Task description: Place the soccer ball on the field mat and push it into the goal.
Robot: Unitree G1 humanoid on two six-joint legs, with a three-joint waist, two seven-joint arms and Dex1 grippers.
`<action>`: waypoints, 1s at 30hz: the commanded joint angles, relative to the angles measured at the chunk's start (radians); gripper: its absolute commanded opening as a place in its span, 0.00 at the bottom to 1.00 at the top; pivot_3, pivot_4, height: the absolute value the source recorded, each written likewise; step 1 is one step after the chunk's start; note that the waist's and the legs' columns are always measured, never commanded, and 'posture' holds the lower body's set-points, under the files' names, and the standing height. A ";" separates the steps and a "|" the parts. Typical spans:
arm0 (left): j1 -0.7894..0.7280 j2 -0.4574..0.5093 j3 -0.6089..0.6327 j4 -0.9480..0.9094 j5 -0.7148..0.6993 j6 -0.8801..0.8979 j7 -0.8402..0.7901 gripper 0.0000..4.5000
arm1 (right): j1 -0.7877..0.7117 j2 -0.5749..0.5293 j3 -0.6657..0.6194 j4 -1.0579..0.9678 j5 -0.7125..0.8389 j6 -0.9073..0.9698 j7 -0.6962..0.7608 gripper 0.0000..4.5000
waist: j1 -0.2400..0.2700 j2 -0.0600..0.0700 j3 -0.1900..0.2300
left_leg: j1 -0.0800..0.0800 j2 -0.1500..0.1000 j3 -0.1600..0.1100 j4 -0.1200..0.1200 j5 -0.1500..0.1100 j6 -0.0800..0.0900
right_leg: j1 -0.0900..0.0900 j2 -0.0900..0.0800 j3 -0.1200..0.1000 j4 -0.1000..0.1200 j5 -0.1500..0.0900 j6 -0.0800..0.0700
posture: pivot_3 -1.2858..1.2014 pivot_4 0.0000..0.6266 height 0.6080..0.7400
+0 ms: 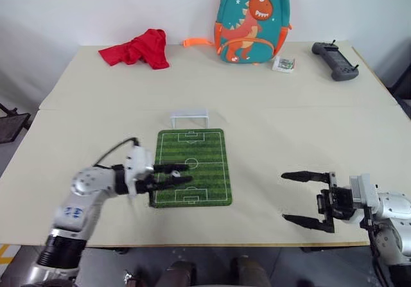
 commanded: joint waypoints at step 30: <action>-0.018 -0.080 -0.079 0.151 0.170 -0.189 0.026 0.53 | 0.072 0.025 -0.017 -0.212 0.017 0.100 -0.177 1.00 | 0.013 -0.002 0.001 | 0.000 0.000 0.000 0.002 0.000 0.000 | 0.000 0.000 0.000 0.000 0.000 0.000 | 0.52 0.24 1.00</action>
